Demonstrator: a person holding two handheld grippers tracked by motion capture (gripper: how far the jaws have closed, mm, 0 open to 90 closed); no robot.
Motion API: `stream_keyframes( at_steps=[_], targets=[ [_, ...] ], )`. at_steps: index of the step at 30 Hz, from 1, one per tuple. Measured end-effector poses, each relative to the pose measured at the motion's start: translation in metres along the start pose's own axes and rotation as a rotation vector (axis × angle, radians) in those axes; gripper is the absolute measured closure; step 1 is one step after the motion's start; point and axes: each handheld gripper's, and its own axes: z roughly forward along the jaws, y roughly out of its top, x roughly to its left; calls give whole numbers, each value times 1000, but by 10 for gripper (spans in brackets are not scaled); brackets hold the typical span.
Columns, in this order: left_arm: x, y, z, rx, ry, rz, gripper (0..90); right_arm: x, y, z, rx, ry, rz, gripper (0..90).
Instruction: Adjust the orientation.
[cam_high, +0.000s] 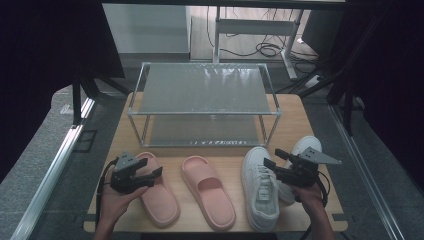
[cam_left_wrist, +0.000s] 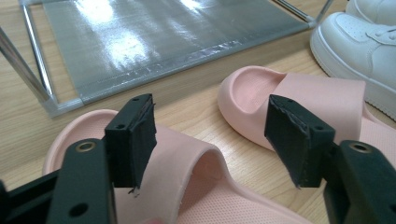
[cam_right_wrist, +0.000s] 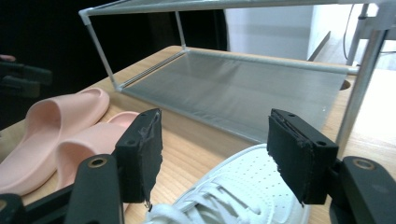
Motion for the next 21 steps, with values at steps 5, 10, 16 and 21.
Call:
stream_keyframes(
  at_steps=[5,10,16,21],
  targets=[
    [1,3,-3,-13,10,-25,541,-1,-2,0,13,-3,24,369],
    [-1,8,-2,-22,-38,-23,780,6,-4,0,33,-3,10,390],
    [-11,7,8,26,-90,14,900,17,-2,0,38,-26,-18,397],
    [-21,4,6,26,-113,14,900,21,3,0,31,-33,-27,401]
  ],
)
